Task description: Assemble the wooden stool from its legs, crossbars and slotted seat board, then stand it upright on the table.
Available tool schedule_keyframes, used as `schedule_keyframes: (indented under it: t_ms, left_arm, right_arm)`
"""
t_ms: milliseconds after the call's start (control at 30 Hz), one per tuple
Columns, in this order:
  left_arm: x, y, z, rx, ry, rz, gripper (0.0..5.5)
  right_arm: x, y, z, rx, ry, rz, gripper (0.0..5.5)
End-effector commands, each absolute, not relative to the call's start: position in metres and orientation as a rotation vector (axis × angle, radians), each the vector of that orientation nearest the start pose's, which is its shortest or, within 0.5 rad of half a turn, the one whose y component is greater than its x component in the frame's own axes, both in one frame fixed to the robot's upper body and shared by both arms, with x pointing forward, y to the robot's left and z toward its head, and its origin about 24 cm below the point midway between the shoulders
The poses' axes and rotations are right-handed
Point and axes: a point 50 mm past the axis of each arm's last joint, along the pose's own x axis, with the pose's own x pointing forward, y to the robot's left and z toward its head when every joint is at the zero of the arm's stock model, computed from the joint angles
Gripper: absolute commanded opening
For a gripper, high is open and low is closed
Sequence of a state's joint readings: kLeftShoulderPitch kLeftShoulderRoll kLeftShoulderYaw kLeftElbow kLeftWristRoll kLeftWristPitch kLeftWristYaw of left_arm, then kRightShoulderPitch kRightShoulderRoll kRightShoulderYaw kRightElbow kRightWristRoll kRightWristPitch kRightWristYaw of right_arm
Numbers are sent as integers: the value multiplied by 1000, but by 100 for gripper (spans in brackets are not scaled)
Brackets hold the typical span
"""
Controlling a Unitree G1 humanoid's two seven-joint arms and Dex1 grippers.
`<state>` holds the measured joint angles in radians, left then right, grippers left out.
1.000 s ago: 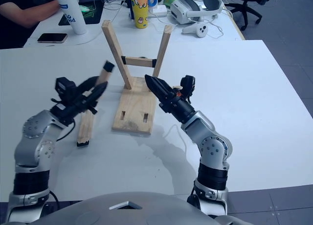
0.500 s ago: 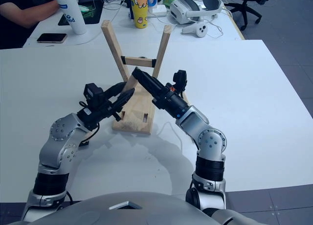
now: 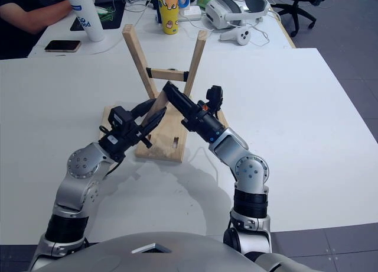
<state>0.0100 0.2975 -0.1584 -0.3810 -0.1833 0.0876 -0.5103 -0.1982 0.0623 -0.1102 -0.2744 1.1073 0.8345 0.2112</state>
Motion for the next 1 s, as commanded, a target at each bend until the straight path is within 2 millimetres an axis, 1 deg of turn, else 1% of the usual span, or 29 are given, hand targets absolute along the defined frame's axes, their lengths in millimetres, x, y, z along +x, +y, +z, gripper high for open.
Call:
schedule_keyframes:
  t_ms: [33,200,267,300,533,567,633,700,767,800,867,1000]
  left_arm:
    - [227,124,107,156,-190,-746,131]
    - [227,124,101,174,-158,-746,131]
    - [227,125,101,173,-162,-742,131]
    - [226,125,102,162,-169,-742,167]
    - [229,136,104,48,-182,-719,260]
    - [232,142,104,11,-180,-689,280]
    - [238,163,104,-66,-179,-589,306]
    - [241,179,104,-117,-184,-523,309]
    - [240,189,103,-152,-186,-477,309]
    - [239,192,102,-167,-187,-457,309]
    - [235,194,99,-181,-189,-429,309]
    - [231,188,94,-198,-190,-412,309]
  right_arm:
    - [256,-85,123,1004,186,822,125]
    - [256,-85,122,1007,185,810,55]
    - [257,-85,121,1003,189,803,43]
    - [257,-86,120,999,192,791,43]
    - [262,-93,112,951,192,708,43]
    - [262,-100,112,937,178,682,43]
    - [260,-121,114,881,153,626,43]
    - [252,-140,117,824,143,578,43]
    - [246,-154,119,786,134,491,43]
    - [245,-159,121,785,121,457,43]
    - [239,-164,125,711,112,427,43]
    - [229,-187,132,493,73,349,43]
